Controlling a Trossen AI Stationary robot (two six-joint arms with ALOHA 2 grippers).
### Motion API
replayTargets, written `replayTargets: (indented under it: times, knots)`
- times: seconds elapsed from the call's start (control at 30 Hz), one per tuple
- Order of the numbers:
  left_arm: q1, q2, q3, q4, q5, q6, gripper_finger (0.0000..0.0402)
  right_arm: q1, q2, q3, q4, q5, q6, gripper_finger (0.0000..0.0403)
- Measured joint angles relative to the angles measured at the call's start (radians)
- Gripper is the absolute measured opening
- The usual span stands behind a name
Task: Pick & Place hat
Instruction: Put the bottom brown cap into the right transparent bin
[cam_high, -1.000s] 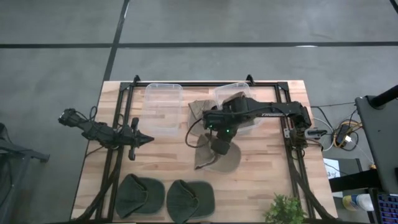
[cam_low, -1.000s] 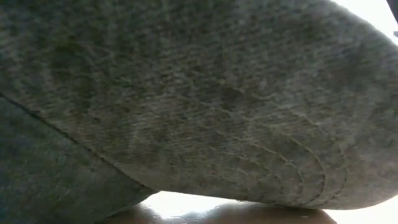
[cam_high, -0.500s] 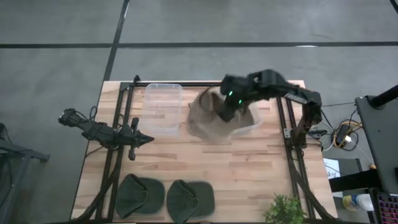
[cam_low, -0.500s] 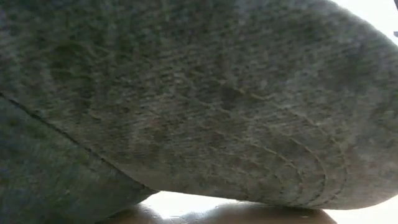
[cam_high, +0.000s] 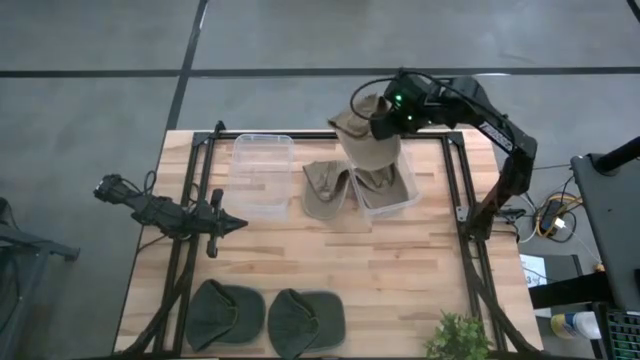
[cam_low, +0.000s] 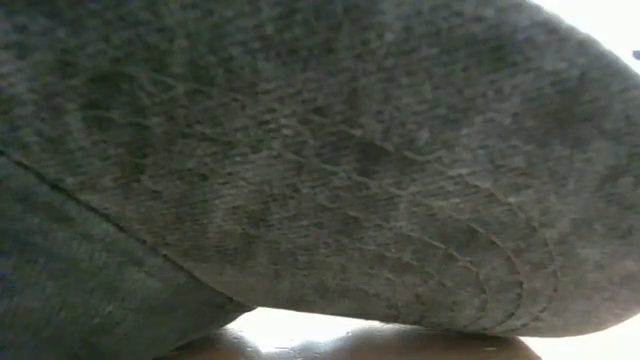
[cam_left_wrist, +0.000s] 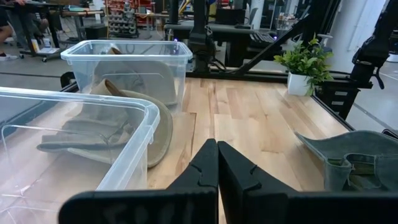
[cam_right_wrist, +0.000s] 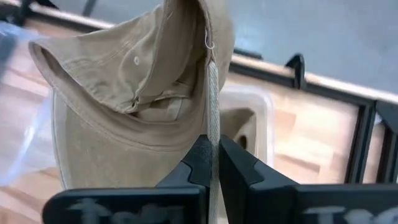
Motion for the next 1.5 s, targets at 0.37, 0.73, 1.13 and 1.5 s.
replayTargets:
  times: [0.37, 0.73, 1.13, 1.5]
  knots:
    - [0.000, 0.000, 0.000, 0.000, 0.000, 0.000, 0.0000, -0.057, 0.006, -0.219, 0.000, -0.058, 0.041, 0.0013]
    - [0.000, 0.000, 0.000, 0.000, 0.000, 0.000, 0.0000, -0.074, 0.006, -0.409, 0.050, -0.061, 0.026, 0.0013]
    - [0.000, 0.000, 0.000, 0.000, 0.000, 0.000, 0.0000, -0.081, 0.009, -0.544, 0.098, -0.155, 0.043, 0.0014]
    - [0.000, 0.000, 0.000, 0.000, 0.000, 0.000, 0.0000, -0.080, 0.012, -0.562, 0.126, -0.174, -0.054, 0.0151]
